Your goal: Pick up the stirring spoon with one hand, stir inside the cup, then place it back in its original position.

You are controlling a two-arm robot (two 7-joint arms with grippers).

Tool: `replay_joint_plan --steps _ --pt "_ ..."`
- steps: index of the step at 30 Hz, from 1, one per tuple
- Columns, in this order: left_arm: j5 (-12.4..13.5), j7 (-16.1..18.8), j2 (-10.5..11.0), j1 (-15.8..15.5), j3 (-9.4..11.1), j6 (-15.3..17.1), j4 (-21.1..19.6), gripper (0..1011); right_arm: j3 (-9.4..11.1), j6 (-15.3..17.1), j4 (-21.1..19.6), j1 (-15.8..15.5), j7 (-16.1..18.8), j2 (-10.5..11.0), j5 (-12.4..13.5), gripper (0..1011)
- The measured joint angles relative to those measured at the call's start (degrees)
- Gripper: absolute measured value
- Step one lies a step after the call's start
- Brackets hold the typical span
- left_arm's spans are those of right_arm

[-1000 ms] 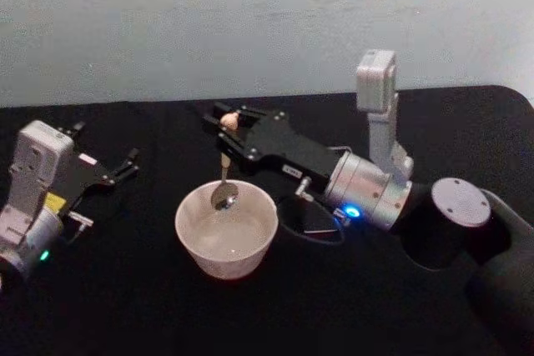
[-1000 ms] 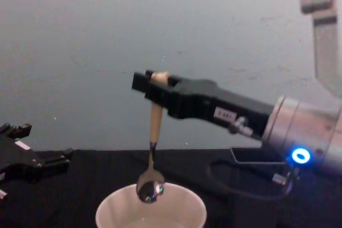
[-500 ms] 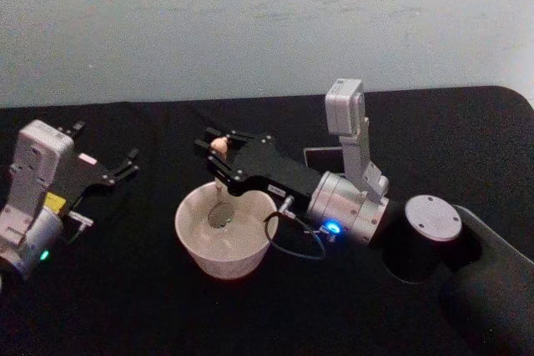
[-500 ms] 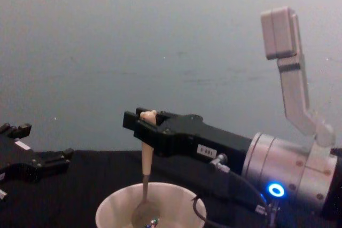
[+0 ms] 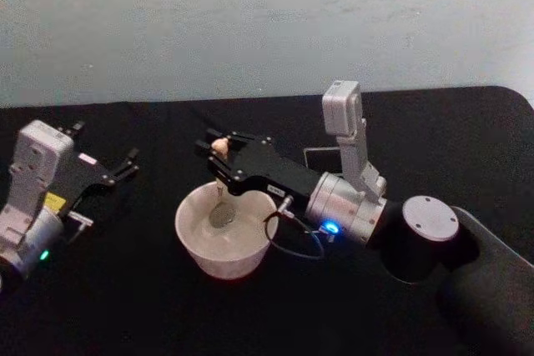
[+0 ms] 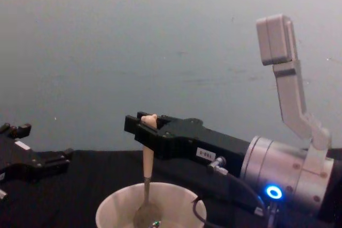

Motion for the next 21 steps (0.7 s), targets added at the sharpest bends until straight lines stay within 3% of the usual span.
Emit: replay_joint_plan --steps 8,21 --pt "0.0 0.0 0.0 0.0 0.0 0.0 0.0 1001 1.02 0.84 -2.04 -1.08 -0.42 1.37 -0.13 228" --pt "0.0 0.0 0.0 0.0 0.0 0.0 0.0 1001 1.77 4.36 -10.11 -6.0 0.29 5.76 2.31 228"
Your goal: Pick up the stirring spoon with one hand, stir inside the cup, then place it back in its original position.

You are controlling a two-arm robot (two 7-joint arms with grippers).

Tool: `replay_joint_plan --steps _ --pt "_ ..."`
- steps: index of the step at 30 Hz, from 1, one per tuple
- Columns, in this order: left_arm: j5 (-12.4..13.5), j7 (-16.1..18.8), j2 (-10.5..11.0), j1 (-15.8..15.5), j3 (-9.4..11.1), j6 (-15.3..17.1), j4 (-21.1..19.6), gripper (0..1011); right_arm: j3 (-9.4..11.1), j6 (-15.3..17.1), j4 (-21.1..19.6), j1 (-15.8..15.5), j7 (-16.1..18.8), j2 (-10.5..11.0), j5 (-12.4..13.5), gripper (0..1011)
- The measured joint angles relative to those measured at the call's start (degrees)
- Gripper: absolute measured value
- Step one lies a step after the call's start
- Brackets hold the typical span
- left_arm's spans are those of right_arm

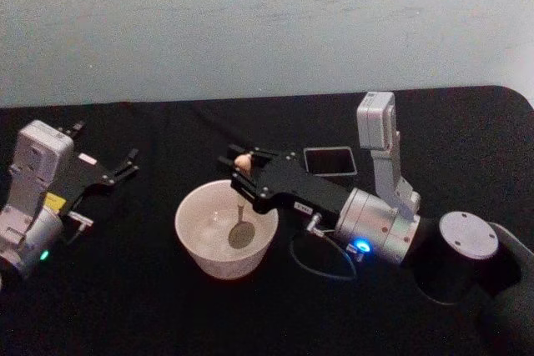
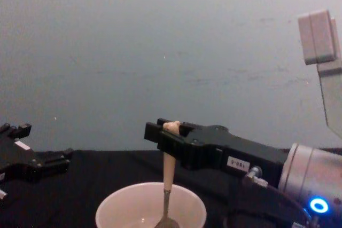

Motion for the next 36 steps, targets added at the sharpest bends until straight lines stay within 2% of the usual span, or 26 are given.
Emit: replay_joint_plan --steps 9,16,26,36 --pt "0.0 0.0 0.0 0.0 0.0 0.0 0.0 1001 -2.18 1.12 -2.91 -1.48 1.3 0.93 1.03 228" --pt "0.0 0.0 0.0 0.0 0.0 0.0 0.0 1001 -3.52 0.09 -1.07 0.21 0.54 -1.25 0.54 228" --pt "0.0 0.0 0.0 0.0 0.0 0.0 0.0 1001 -2.97 -1.79 3.5 3.34 -1.35 -3.91 -0.85 228" --pt "0.0 0.0 0.0 0.0 0.0 0.0 0.0 1001 -1.94 -2.11 4.79 3.78 -2.11 -4.08 -1.82 228"
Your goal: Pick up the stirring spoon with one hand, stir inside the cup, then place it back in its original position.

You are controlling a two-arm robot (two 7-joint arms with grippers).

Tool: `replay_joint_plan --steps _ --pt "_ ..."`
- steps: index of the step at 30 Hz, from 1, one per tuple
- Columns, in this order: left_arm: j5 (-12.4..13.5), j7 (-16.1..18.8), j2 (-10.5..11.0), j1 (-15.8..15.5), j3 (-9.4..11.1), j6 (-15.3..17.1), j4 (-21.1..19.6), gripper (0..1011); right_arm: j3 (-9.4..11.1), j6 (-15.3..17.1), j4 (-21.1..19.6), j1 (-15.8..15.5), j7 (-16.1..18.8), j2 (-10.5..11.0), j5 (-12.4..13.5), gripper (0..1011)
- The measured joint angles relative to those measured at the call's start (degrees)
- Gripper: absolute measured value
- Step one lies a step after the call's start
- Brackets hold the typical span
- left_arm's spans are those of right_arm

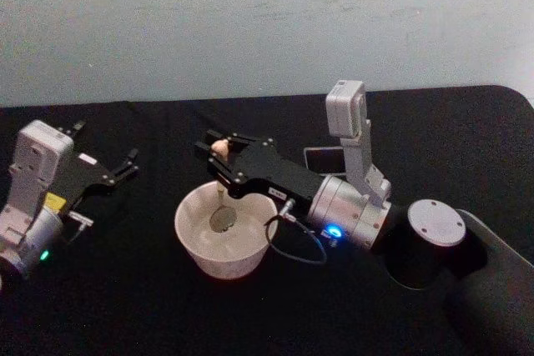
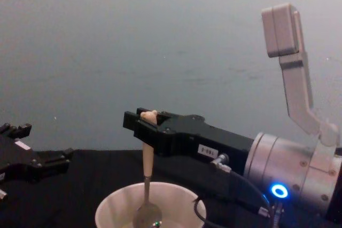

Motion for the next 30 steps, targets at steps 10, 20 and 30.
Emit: replay_joint_plan --steps 10,20,30 --pt "0.0 0.0 0.0 0.0 0.0 0.0 0.0 1001 1.23 0.14 -1.23 -0.93 -0.31 1.21 -0.19 228" --pt "0.0 0.0 0.0 0.0 0.0 0.0 0.0 1001 2.3 1.4 -4.92 -3.65 -0.06 3.95 0.62 228" --pt "0.0 0.0 0.0 0.0 0.0 0.0 0.0 1001 1.02 2.83 -8.84 -6.21 1.34 5.46 1.93 228"
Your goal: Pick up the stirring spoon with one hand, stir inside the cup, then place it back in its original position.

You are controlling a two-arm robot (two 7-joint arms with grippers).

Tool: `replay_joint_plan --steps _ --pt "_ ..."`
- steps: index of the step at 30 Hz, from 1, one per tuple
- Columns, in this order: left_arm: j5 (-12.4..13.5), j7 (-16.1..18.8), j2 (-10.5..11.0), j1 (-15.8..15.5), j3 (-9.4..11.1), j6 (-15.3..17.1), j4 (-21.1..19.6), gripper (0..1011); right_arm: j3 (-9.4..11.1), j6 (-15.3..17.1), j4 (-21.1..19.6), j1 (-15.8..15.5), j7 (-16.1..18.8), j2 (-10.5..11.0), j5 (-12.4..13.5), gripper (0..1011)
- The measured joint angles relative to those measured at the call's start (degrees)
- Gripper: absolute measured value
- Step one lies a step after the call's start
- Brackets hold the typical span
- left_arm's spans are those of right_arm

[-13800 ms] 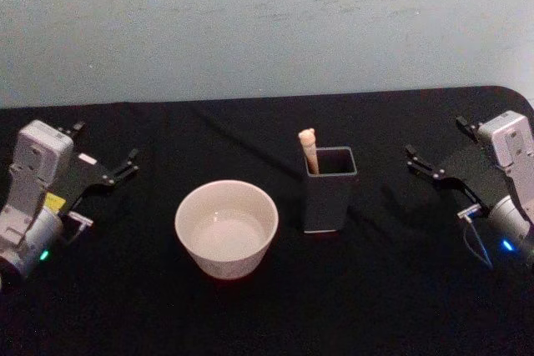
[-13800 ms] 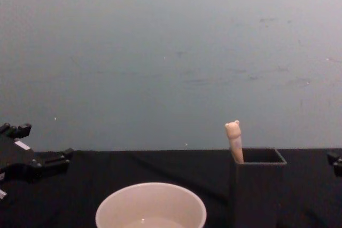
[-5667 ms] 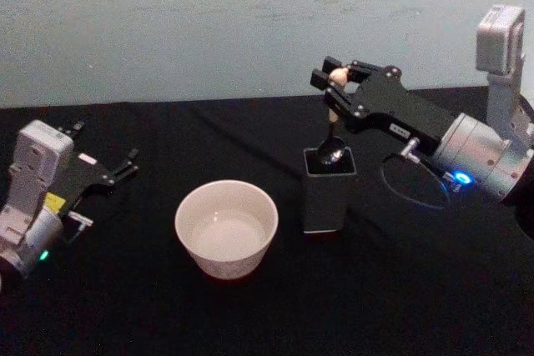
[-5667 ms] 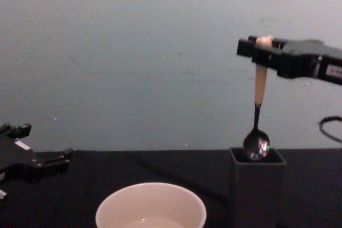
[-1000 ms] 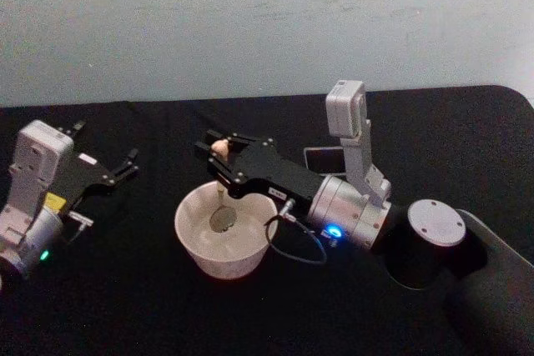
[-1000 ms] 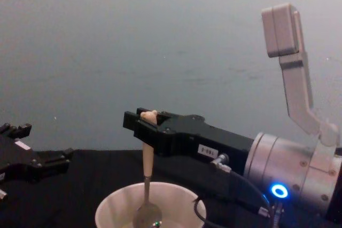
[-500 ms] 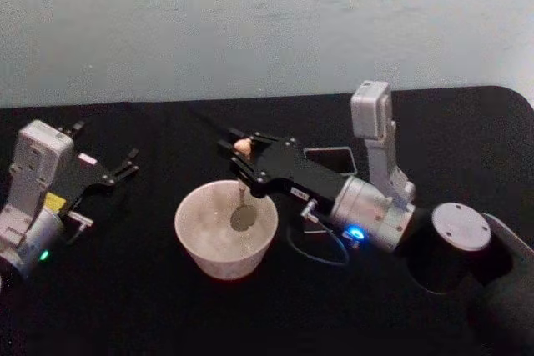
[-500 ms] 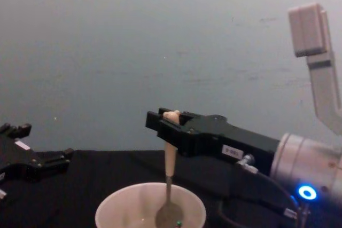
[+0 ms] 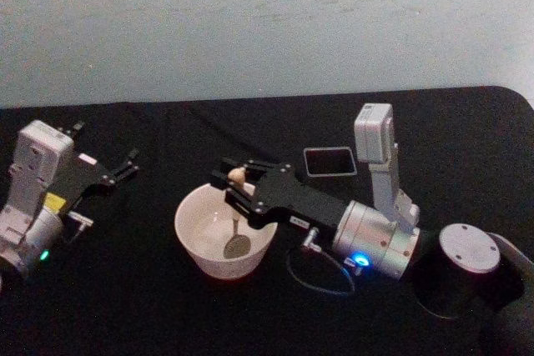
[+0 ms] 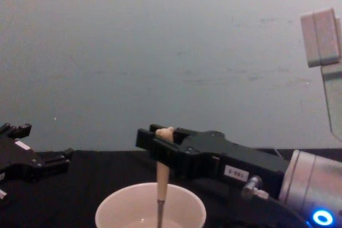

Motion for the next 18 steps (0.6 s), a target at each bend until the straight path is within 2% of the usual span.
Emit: replay_joint_plan --steps 7,12,18 --pt "0.0 0.0 0.0 0.0 0.0 0.0 0.0 1001 -1.39 -0.35 0.57 0.87 0.11 -1.23 -0.06 228" --pt "0.0 0.0 0.0 0.0 0.0 0.0 0.0 1002 -2.01 -1.13 3.0 2.63 -0.48 -2.86 -1.03 228" --pt "0.0 0.0 0.0 0.0 0.0 0.0 0.0 1001 -1.75 -2.18 6.08 4.65 -1.61 -4.66 -2.09 228"
